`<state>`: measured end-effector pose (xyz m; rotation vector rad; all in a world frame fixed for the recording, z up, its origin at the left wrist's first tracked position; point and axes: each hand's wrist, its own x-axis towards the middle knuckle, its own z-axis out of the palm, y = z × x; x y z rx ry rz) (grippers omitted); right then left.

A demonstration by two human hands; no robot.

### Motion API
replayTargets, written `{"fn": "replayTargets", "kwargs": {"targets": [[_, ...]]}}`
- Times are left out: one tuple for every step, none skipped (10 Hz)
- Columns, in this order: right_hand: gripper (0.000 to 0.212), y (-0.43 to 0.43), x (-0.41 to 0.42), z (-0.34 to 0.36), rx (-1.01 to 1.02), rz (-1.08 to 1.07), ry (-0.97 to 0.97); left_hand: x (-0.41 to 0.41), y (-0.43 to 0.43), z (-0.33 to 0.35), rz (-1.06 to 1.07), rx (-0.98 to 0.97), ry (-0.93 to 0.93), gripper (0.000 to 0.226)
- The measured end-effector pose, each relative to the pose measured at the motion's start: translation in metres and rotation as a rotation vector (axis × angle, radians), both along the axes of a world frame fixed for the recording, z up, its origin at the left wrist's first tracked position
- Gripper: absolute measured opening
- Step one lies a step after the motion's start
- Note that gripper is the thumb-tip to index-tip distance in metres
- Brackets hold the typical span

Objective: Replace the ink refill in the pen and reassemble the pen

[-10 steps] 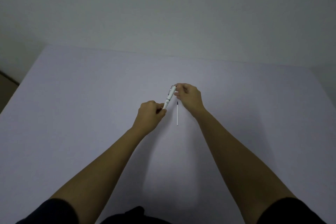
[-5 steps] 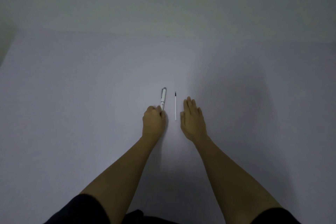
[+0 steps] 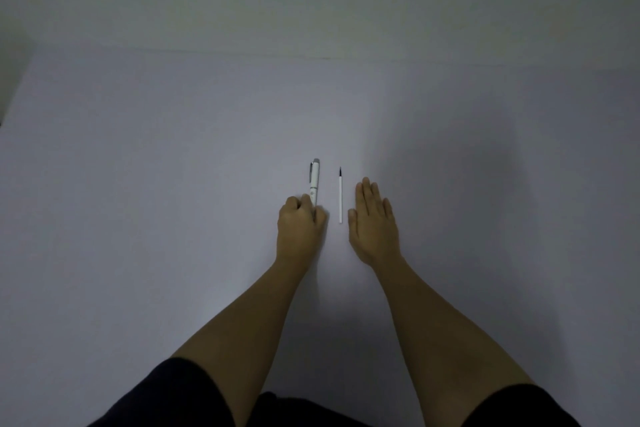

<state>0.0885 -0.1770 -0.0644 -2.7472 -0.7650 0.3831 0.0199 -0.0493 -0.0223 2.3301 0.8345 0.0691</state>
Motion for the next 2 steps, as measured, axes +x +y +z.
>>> {"fn": "replayTargets", "kwargs": {"targets": [[0.055, 0.0, -0.001, 0.013, -0.001, 0.014, 0.033, -0.002, 0.001, 0.014, -0.022, 0.026, 0.012, 0.025], [0.054, 0.007, 0.005, 0.032, 0.061, 0.002, 0.013, 0.007, 0.009, 0.025, -0.025, 0.052, -0.014, 0.023]]}}
